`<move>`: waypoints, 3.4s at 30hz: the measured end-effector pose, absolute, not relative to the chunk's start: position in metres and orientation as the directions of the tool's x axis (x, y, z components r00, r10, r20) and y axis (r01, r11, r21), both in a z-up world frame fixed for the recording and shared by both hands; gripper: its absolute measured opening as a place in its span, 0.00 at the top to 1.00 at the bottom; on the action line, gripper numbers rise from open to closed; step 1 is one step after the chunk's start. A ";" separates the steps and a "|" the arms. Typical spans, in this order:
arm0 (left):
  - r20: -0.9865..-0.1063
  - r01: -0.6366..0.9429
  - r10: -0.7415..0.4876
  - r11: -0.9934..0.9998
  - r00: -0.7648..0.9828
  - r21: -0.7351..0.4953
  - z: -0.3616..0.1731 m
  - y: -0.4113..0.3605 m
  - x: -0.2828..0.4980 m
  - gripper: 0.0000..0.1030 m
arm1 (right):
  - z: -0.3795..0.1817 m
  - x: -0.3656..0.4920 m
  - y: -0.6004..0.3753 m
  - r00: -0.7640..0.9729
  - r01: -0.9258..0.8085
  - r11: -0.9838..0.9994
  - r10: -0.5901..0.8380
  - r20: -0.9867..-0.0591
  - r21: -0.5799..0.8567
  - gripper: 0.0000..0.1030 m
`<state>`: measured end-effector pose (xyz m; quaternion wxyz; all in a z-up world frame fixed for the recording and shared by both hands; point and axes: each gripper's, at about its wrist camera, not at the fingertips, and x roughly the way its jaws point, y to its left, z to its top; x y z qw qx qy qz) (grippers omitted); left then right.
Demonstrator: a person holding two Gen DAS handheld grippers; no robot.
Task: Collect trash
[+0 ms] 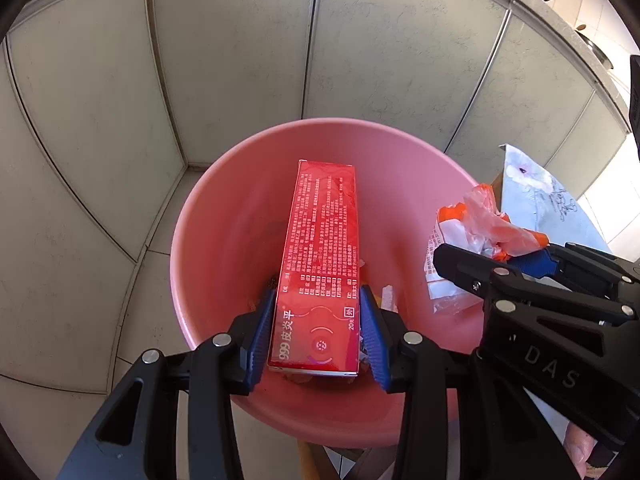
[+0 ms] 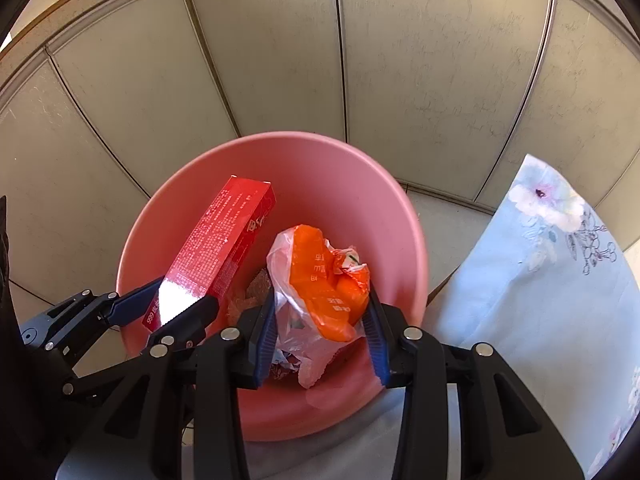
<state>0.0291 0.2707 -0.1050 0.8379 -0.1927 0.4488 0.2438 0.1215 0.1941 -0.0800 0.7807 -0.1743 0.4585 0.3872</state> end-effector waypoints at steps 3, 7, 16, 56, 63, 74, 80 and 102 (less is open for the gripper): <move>-0.849 -0.583 0.241 0.807 0.471 -0.095 -0.108 0.270 0.034 0.60 | -0.084 0.124 0.199 0.274 -0.759 0.645 0.439 -0.856 0.088 0.61; -0.848 -0.584 0.246 0.807 0.470 -0.090 -0.108 0.270 0.031 0.59 | -0.089 0.132 0.203 0.257 -0.745 0.658 0.433 -0.864 0.108 0.61; -0.848 -0.580 0.236 0.809 0.474 -0.099 -0.108 0.272 0.031 0.57 | -0.088 0.134 0.206 0.252 -0.744 0.659 0.434 -0.865 0.113 0.60; -0.792 -0.571 0.274 0.814 0.545 -0.112 -0.063 0.262 0.003 0.53 | -0.045 0.083 0.167 0.356 -0.752 0.652 0.530 -0.770 0.101 0.51; -0.755 -0.574 0.308 0.812 0.578 -0.108 -0.043 0.258 -0.009 0.53 | -0.032 0.064 0.158 0.403 -0.769 0.637 0.551 -0.731 0.056 0.51; -0.706 -0.563 0.342 0.821 0.620 -0.096 -0.019 0.241 -0.026 0.53 | -0.012 0.041 0.136 0.472 -0.751 0.659 0.569 -0.673 0.032 0.51; -0.684 -0.553 0.353 0.829 0.638 -0.088 -0.009 0.229 -0.033 0.53 | -0.007 0.033 0.124 0.519 -0.732 0.681 0.568 -0.639 0.011 0.51; -0.646 -0.517 0.355 0.853 0.676 -0.071 0.005 0.190 -0.062 0.53 | 0.007 -0.006 0.082 0.578 -0.700 0.714 0.576 -0.579 0.013 0.51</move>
